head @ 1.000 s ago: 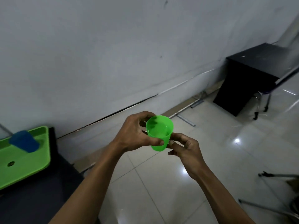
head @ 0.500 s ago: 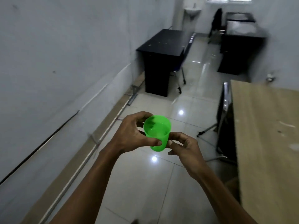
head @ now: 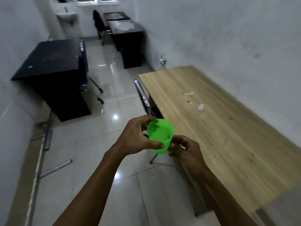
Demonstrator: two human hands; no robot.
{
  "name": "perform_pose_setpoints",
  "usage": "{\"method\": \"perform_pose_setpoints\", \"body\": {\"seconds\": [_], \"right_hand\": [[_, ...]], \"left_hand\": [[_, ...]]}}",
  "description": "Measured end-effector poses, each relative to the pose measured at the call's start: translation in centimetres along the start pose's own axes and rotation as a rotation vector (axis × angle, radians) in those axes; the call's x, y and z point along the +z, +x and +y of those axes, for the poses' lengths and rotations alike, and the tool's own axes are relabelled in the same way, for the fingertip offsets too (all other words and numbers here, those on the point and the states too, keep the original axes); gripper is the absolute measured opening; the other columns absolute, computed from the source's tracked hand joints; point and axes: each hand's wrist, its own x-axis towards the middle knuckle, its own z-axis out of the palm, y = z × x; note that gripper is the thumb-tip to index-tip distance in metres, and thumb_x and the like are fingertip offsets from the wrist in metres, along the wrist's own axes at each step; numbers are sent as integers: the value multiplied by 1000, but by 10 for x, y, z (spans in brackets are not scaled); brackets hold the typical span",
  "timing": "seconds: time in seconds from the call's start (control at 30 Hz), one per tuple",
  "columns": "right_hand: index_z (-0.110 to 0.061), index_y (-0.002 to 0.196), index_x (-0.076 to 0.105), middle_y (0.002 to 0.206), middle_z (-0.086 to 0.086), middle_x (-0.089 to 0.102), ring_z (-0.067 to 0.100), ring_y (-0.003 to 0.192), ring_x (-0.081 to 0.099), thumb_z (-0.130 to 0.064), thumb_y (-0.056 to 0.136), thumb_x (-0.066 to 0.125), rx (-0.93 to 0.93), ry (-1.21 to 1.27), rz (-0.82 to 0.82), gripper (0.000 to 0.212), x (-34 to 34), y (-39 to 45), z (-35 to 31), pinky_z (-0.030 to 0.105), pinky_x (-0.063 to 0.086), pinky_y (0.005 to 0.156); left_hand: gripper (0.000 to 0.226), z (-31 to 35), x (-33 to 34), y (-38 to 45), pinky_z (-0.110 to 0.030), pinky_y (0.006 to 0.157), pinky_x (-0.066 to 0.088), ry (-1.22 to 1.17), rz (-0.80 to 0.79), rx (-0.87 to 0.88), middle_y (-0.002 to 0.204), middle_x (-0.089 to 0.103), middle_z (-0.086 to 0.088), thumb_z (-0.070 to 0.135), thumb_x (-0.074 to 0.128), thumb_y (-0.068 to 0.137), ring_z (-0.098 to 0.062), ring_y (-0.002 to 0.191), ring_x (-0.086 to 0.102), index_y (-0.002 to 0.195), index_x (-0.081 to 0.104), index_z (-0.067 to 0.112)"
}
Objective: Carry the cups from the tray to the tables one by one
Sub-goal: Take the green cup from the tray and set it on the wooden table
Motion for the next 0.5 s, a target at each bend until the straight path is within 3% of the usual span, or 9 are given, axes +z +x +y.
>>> {"method": "perform_pose_setpoints", "body": {"seconds": [0.1, 0.23, 0.37, 0.5], "right_hand": [[-4, 105, 71, 100, 11, 76, 18, 85, 73, 2, 89, 64, 12, 9, 137, 19, -18, -6, 6, 29, 58, 70], [-17, 100, 74, 104, 10, 75, 37, 101, 70, 0, 89, 65, 49, 48, 265, 22, -42, -16, 14, 51, 57, 86], [-22, 94, 73, 98, 3, 75, 25, 94, 71, 0, 90, 63, 118, 87, 384, 25, -63, -22, 21, 44, 57, 85], [-14, 98, 68, 100, 7, 72, 25, 93, 68, 5, 93, 54, 200, 184, 487, 24, -86, -22, 26, 46, 56, 86]], "left_hand": [[79, 1, 22, 27, -24, 71, 61, -6, -121, 74, 104, 71, 7, 26, 98, 47, -7, 97, 68, 119, 65, 18], [77, 3, 57, 50, -23, 74, 59, -25, -233, 150, 103, 72, 6, 26, 97, 47, -6, 96, 68, 117, 66, 15], [75, 2, 95, 71, -35, 82, 60, -56, -350, 176, 105, 72, 4, 30, 94, 46, -11, 100, 69, 115, 66, 15], [77, 7, 131, 89, -31, 84, 60, -76, -457, 181, 112, 69, 3, 19, 95, 51, -10, 106, 65, 121, 63, 15]]}}
